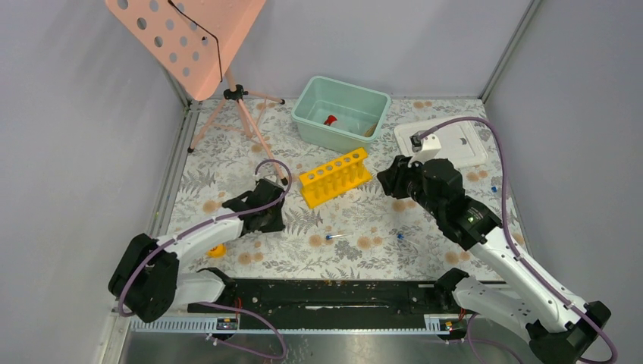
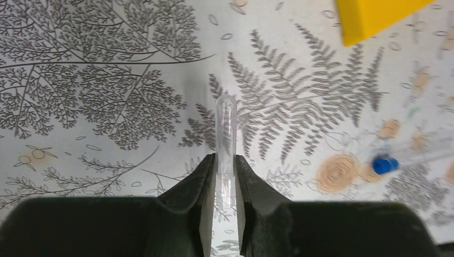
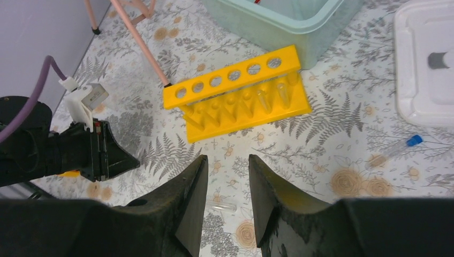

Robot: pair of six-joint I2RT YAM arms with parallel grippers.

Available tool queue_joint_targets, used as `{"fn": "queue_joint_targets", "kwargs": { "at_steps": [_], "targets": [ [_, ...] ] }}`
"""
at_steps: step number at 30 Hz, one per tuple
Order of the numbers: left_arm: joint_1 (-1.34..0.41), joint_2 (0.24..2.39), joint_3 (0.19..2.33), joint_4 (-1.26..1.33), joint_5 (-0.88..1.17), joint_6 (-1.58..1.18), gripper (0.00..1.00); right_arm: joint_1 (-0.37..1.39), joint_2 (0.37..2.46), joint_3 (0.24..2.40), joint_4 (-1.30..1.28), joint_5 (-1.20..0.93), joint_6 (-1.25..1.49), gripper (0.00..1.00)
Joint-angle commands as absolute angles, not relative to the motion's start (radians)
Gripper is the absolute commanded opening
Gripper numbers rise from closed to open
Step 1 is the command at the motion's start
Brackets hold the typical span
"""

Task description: Organize the chemistry lab equipment

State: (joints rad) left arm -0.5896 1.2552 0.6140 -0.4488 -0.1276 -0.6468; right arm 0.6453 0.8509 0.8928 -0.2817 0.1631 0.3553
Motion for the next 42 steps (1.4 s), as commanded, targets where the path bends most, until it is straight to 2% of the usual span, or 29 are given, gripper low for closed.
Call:
{"fn": "queue_joint_targets", "kwargs": {
  "at_steps": [1, 7, 13, 18, 25, 42],
  "targets": [
    [-0.589, 1.163, 0.628, -0.405, -0.029, -0.626, 0.16, 0.651, 0.880, 0.937, -0.291, 0.069, 0.421, 0.41],
    [-0.598, 1.088, 0.682, -0.404, 0.162, -0.574, 0.16, 0.650, 0.956, 0.996, -0.336, -0.077, 0.471, 0.41],
    [-0.604, 0.990, 0.798, -0.486, 0.269, -0.497, 0.16, 0.651, 1.059, 1.057, -0.353, -0.271, 0.517, 0.42],
    [-0.605, 0.951, 0.906, -0.552, 0.399, -0.346, 0.15, 0.652, 1.144, 1.070, -0.259, -0.460, 0.613, 0.43],
    [-0.607, 0.923, 0.895, -0.562, 0.510, -0.250, 0.15, 0.655, 1.272, 1.084, -0.100, -0.682, 0.753, 0.49],
    [-0.607, 0.886, 0.882, -0.561, 0.541, -0.237, 0.15, 0.721, 1.444, 1.153, -0.088, -0.725, 0.783, 0.50]
  ]
}}
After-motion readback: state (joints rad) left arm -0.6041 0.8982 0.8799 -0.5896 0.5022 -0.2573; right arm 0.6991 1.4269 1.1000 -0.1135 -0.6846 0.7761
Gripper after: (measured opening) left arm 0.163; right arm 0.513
